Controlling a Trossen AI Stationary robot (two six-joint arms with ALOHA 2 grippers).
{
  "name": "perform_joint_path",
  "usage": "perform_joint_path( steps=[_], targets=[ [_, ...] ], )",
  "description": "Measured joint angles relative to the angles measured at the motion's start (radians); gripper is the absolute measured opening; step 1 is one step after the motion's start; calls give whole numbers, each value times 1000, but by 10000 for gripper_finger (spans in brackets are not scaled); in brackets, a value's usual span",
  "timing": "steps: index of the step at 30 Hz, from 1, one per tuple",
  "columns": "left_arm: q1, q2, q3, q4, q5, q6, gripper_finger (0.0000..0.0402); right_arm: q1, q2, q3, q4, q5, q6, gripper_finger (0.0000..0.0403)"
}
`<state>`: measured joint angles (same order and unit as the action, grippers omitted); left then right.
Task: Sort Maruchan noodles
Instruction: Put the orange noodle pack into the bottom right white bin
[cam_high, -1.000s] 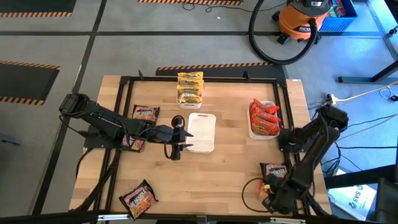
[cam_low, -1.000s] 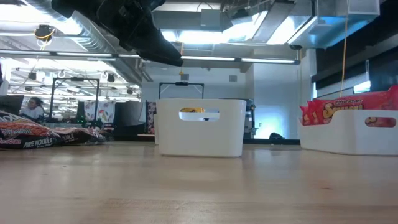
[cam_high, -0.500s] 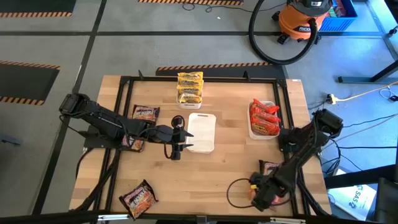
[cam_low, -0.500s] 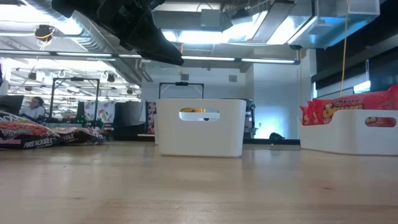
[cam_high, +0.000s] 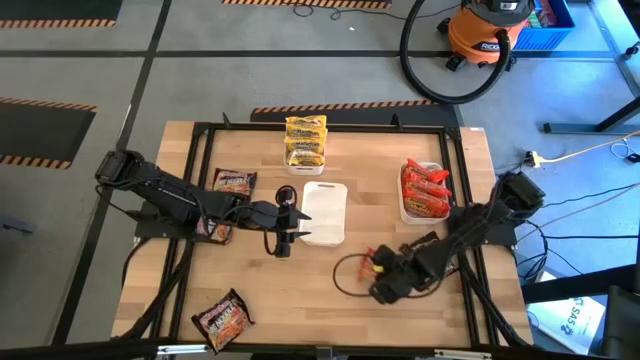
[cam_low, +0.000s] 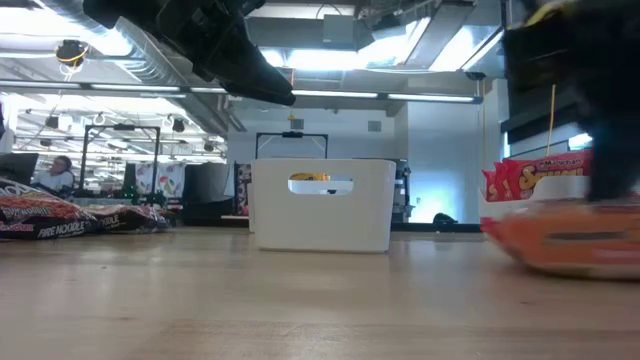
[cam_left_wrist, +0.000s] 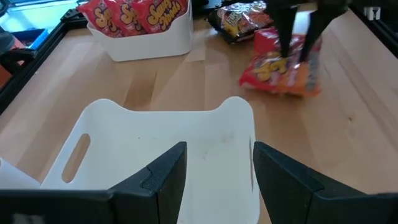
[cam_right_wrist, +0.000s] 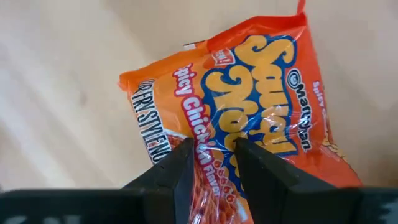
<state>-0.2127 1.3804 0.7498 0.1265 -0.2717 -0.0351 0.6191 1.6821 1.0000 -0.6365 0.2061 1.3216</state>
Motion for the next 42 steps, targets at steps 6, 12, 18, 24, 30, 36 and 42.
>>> perform_joint_path(
  steps=[6,12,18,24,30,36,42],
  targets=[
    [0,0,0,12,0,-11,179,-50,2,-2,3,83,-76,122],
    [-18,56,0,130,60,-10,179,-57,-45,58,-120,93,-213,122],
    [-69,184,64,179,63,20,179,-108,-165,54,-229,142,-348,122],
    [-107,343,206,169,59,52,179,-239,-231,-39,-202,60,-490,122],
    [-107,517,362,145,63,66,179,-288,-234,-111,-146,30,-567,122],
    [-100,634,487,141,106,72,179,-286,-224,-172,-58,-53,-570,122],
    [-88,697,561,143,114,73,179,-286,-210,-192,-12,-134,-564,122]
  ],
)
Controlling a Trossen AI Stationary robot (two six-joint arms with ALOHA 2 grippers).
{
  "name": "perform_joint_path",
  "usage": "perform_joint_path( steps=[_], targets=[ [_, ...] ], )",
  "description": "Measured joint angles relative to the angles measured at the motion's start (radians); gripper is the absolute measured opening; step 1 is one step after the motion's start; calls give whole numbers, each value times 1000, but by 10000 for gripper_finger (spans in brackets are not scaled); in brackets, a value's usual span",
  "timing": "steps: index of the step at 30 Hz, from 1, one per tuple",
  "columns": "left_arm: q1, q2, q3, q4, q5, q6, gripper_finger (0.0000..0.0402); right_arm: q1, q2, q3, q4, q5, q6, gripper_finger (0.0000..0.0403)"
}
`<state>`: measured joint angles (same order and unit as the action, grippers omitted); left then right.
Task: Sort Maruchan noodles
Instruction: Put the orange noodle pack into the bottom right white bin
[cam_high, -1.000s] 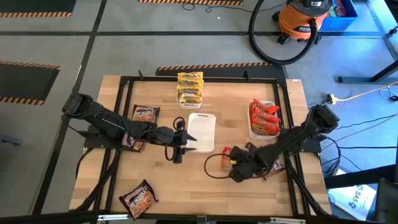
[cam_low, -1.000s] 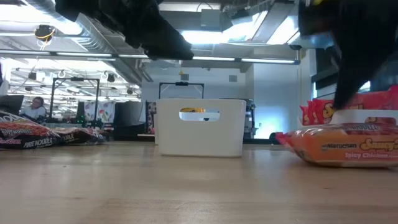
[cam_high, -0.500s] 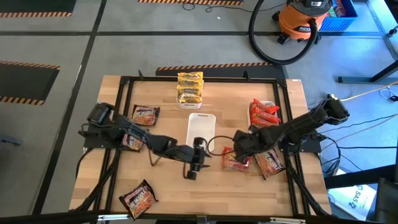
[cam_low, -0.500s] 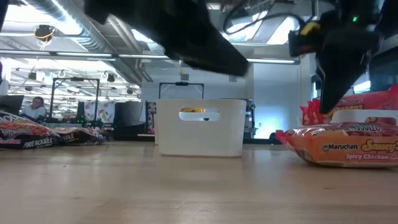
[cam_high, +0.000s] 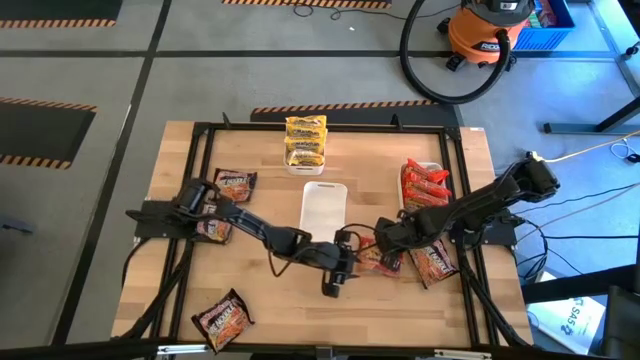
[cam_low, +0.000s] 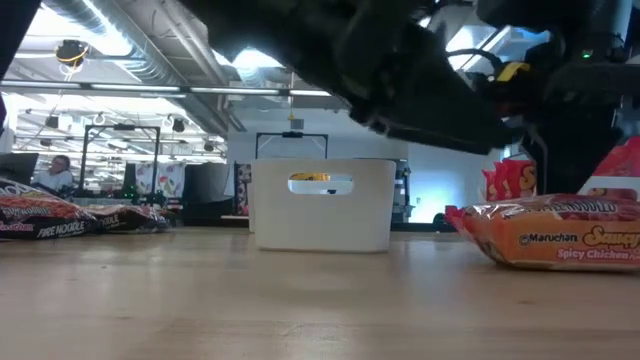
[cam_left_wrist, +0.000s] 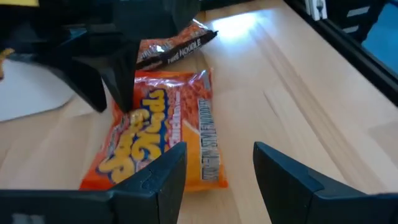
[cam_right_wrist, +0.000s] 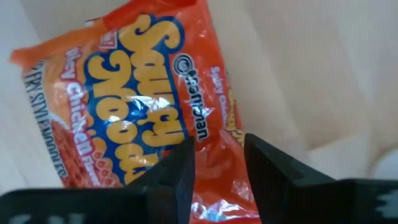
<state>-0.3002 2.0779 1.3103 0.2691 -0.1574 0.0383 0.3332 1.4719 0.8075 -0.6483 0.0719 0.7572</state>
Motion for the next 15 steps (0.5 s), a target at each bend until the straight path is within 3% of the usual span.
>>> perform_joint_path(
  steps=[8,15],
  targets=[
    [43,44,22,-11,29,-5,179,0,38,0,35,-47,25,122],
    [83,44,22,-78,-39,-26,179,1,38,11,78,-151,104,122]
  ],
)
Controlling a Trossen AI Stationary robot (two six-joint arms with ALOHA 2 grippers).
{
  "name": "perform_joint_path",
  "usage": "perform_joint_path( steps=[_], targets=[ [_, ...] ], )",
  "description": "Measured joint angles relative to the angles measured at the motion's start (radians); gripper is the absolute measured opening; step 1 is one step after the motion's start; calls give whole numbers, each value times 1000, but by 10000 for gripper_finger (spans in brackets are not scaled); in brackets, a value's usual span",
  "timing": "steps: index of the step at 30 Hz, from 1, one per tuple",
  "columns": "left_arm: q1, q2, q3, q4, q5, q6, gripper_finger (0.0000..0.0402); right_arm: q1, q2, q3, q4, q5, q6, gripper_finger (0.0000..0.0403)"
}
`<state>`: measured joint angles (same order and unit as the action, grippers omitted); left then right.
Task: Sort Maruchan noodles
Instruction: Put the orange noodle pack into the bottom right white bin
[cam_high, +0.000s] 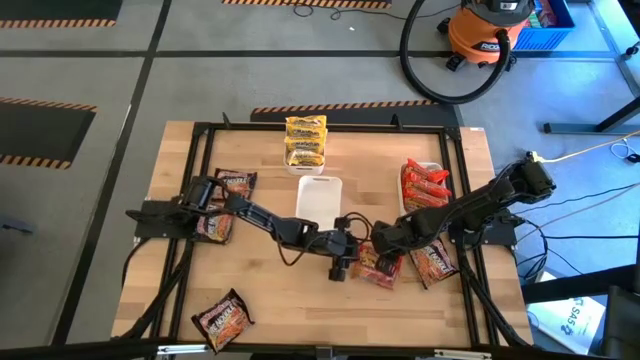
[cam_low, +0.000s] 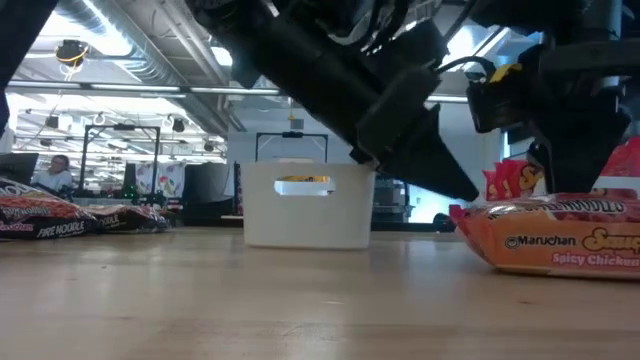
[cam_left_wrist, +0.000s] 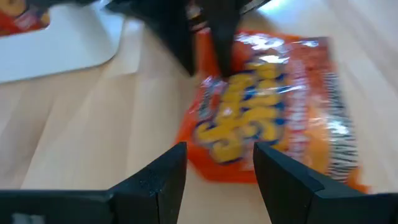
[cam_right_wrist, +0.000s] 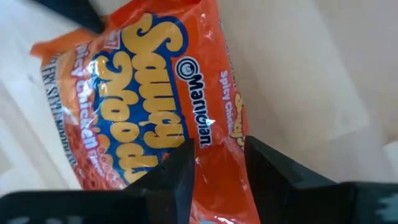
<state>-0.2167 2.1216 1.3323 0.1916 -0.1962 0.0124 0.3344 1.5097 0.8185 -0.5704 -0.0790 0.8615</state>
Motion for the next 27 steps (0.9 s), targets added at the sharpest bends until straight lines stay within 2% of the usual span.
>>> perform_joint_path(
  steps=[7,12,18,23,27],
  targets=[
    [3,-2,-1,-37,-35,2,179,0,0,0,-3,-127,34,122],
    [-35,-27,-1,-53,-67,33,179,1,-35,1,-9,-138,21,122],
    [-88,-43,-2,-31,-74,104,179,100,-122,-6,-37,-3,51,122],
    [-92,-47,-1,-11,-21,128,179,237,-213,-98,54,120,201,122],
    [-81,-47,-1,14,18,121,179,295,-234,-175,133,193,302,122]
  ],
)
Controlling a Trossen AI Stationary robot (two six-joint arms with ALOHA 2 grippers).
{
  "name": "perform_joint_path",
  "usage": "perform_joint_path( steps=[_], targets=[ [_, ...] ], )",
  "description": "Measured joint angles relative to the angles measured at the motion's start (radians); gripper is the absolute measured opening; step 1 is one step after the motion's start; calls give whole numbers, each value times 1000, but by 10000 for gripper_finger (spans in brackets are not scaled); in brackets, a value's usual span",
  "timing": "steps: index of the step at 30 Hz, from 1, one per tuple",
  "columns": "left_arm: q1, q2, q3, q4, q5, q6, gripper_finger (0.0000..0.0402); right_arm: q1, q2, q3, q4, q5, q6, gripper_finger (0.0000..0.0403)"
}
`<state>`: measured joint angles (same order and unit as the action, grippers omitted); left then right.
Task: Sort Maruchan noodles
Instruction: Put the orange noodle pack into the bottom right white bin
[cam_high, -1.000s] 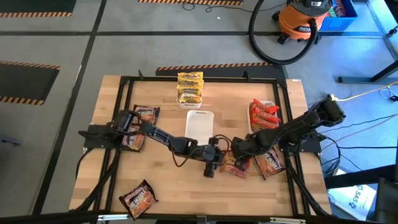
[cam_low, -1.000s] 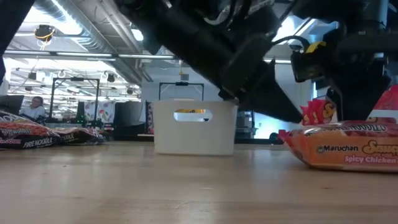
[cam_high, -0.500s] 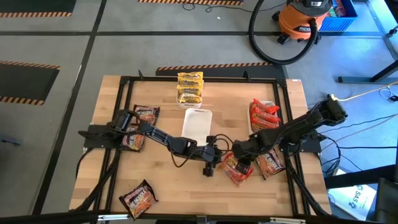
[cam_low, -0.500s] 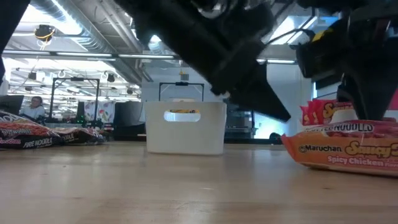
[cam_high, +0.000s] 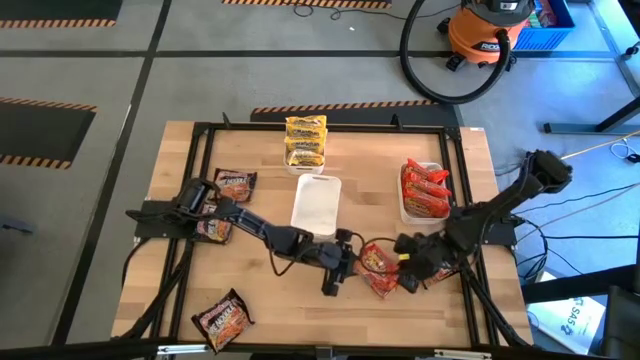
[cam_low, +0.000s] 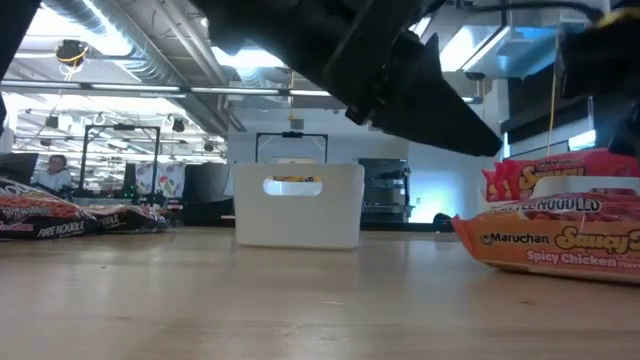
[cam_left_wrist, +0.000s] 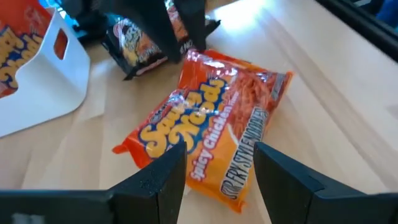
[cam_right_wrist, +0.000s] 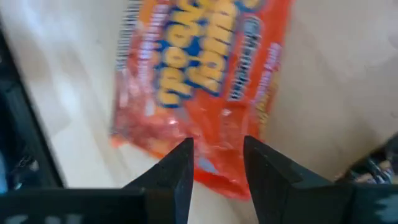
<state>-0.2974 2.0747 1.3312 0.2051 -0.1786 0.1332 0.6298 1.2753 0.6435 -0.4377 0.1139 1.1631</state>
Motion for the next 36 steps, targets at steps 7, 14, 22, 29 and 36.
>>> perform_joint_path(
  steps=[7,14,22,29,36],
  targets=[
    [15,23,-1,35,43,1,179,-20,3,-29,10,34,4,156],
    [18,47,0,49,43,4,179,-64,7,-45,33,36,-29,261],
    [27,49,0,46,62,9,179,-103,7,-167,277,12,-31,300],
    [35,49,0,45,63,8,179,-101,26,-219,443,-3,9,301],
    [27,45,0,15,65,2,179,-101,106,-230,561,-28,10,301]
  ],
)
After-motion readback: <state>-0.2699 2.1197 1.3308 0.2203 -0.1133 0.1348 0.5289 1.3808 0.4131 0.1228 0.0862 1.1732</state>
